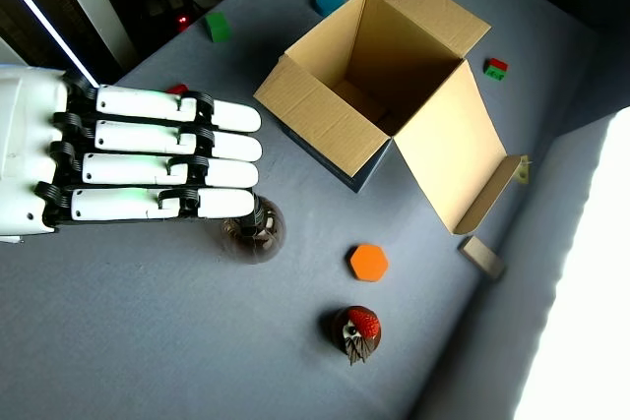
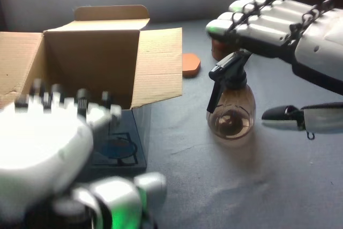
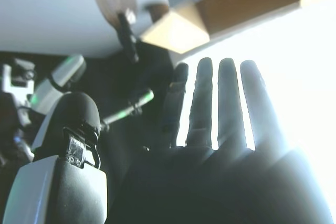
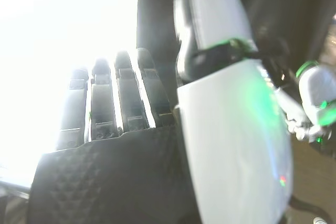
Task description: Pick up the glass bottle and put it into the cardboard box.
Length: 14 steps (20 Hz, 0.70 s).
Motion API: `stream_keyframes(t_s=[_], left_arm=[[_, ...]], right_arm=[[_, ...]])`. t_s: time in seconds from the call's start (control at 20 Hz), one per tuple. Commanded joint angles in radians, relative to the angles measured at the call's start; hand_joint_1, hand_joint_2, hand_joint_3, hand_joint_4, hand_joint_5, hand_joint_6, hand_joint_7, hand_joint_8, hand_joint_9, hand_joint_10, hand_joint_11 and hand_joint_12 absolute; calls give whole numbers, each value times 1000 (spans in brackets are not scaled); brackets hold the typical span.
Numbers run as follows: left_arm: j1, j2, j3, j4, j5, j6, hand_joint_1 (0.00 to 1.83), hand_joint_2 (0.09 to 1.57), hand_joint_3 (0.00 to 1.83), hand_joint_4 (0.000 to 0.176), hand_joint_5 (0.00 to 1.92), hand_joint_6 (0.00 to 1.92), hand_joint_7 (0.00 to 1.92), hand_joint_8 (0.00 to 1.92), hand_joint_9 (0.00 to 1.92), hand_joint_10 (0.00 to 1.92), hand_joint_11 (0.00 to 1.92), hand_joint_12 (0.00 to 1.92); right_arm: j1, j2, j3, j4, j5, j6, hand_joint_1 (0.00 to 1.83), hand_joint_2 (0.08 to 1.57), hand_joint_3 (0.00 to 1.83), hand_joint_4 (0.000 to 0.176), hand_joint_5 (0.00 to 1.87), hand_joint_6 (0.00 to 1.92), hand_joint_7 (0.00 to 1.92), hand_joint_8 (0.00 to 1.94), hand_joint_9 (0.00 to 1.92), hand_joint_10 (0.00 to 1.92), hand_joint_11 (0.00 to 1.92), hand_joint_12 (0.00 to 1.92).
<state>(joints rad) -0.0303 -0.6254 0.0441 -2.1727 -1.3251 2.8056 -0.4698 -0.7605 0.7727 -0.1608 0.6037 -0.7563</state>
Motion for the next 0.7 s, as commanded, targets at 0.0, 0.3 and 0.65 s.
stream_keyframes(t_s=[0.0,0.3,0.65], left_arm=[[30,1,-20,89,-32,-64,0,1192,8,22,95,3,122,0,81,3,0,103],[293,-12,-53,236,34,-280,0,1193,7,22,101,5,123,1,80,2,0,104],[648,-241,23,535,-2,-677,0,1196,4,23,110,4,128,1,81,1,0,131]], right_arm=[[34,11,16,-12,86,69,1153,1020,35,0,71,4,103,3,17,3,0,0],[157,-11,55,-12,-202,128,1151,1020,34,0,77,6,99,1,16,2,0,0],[168,-74,103,95,-273,45,1136,1026,37,0,65,1,72,0,0,0,0,0]])
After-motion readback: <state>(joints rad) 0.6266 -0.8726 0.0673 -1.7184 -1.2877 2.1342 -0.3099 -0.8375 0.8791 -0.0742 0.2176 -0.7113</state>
